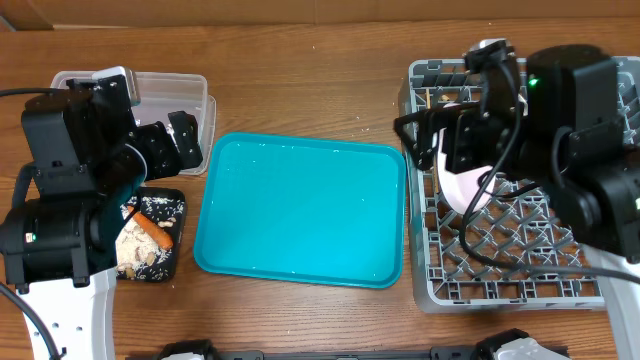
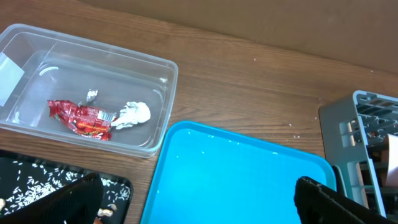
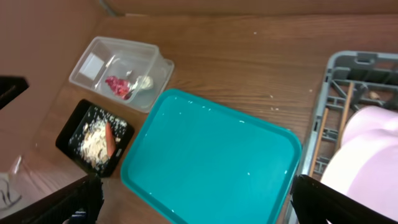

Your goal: Sort waste into correct bins and load items into the dishwasher

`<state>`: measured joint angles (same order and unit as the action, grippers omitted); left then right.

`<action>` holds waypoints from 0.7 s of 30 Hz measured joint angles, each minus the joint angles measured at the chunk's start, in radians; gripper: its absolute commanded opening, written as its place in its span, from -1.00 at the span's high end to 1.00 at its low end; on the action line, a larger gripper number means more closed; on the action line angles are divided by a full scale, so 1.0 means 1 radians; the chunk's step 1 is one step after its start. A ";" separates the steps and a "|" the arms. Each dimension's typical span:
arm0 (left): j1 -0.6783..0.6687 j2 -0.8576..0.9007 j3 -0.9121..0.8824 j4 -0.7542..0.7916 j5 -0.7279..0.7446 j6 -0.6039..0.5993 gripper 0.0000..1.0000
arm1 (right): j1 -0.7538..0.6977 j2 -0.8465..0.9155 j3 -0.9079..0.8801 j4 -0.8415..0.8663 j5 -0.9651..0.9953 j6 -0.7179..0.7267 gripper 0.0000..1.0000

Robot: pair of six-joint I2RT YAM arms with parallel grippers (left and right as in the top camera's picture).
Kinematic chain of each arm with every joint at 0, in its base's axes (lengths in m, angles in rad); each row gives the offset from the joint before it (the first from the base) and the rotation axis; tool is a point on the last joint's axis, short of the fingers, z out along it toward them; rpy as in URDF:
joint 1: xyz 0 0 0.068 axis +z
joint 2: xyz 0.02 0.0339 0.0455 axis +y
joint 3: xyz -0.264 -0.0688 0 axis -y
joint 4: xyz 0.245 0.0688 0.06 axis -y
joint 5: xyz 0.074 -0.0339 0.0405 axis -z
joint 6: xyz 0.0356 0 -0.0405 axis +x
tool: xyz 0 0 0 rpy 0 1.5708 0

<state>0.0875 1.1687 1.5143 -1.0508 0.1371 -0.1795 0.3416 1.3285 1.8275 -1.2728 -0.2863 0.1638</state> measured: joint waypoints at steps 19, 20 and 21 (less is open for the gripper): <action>0.000 0.145 0.000 -0.001 -0.004 0.004 -1.00 | -0.021 -0.040 -0.001 -0.080 0.034 -0.005 -1.00; 0.000 0.156 0.000 -0.001 -0.004 0.004 -1.00 | -0.037 -0.065 -0.001 -0.068 0.039 -0.007 -1.00; 0.000 0.171 0.000 0.000 -0.003 0.004 -1.00 | -0.058 -0.107 -0.001 -0.058 0.052 -0.008 -1.00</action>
<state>0.0875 1.3392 1.5143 -1.0512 0.1337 -0.1753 0.2836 1.2217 1.8267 -1.3312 -0.2344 0.1562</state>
